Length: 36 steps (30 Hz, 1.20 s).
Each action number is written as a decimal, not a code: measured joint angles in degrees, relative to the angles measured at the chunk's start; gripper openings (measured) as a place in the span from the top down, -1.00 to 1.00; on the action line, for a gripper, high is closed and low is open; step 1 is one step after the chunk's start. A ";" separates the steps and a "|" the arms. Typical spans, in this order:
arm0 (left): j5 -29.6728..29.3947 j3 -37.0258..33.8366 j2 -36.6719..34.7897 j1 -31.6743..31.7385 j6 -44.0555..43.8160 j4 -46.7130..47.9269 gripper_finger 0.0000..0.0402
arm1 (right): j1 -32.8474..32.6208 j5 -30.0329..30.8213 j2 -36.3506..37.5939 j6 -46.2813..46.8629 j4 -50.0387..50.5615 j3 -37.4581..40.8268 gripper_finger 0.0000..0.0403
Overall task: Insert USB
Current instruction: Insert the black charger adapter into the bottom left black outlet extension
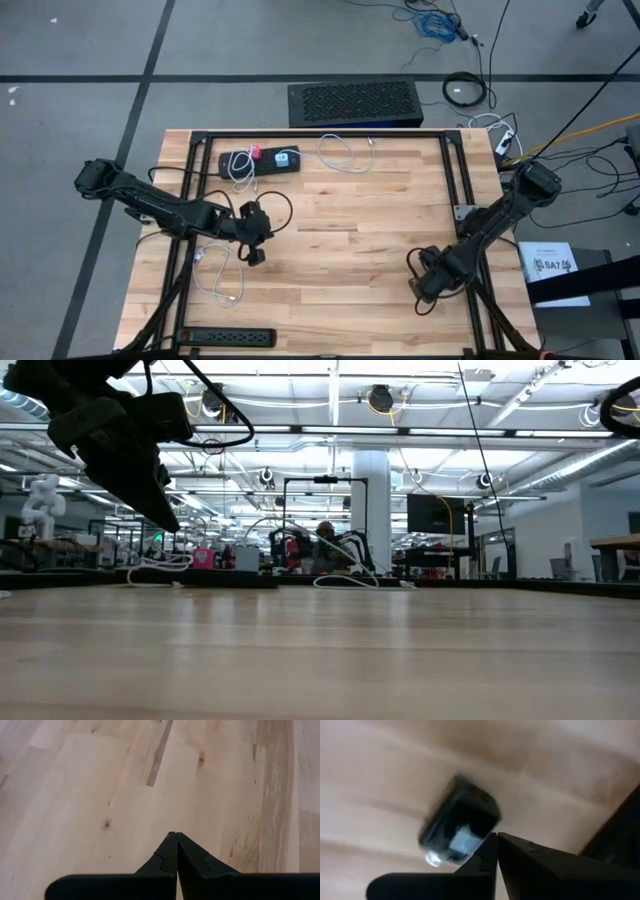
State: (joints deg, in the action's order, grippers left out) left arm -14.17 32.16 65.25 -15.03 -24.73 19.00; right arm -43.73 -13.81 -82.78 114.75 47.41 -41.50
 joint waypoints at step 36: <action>1.09 0.00 0.00 0.00 0.04 -0.63 0.64 | 11.88 7.71 -1.78 -31.06 12.59 -16.85 0.22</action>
State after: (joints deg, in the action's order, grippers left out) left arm -13.08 32.16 65.25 -15.03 -24.69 18.37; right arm -31.86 -6.10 -84.56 83.69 60.00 -58.35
